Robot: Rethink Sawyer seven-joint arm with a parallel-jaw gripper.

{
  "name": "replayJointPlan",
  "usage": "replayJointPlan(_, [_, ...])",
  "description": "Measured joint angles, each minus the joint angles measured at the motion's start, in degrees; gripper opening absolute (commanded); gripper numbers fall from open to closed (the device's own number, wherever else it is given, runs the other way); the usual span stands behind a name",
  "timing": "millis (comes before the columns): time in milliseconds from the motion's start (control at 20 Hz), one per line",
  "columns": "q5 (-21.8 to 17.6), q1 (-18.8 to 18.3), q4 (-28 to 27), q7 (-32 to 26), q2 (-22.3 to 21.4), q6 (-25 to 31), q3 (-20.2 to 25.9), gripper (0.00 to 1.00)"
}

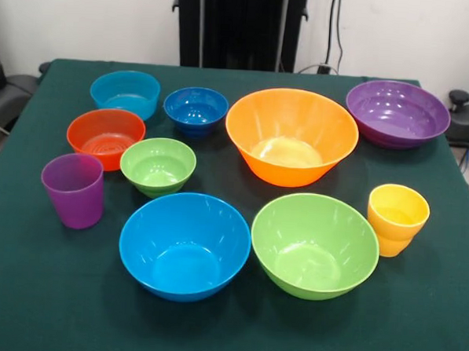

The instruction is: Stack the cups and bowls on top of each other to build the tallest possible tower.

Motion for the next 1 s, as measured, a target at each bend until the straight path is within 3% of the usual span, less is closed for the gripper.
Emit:
replayJointPlan(450, [0.05, -3.11, 0.54, 0.00, 7.64, -10.44, 2.95, 1.00])
replayJointPlan(1000, [-1.09, -3.47, 0.40, 0.00, 20.37, -20.94, 3.64, 1.00])
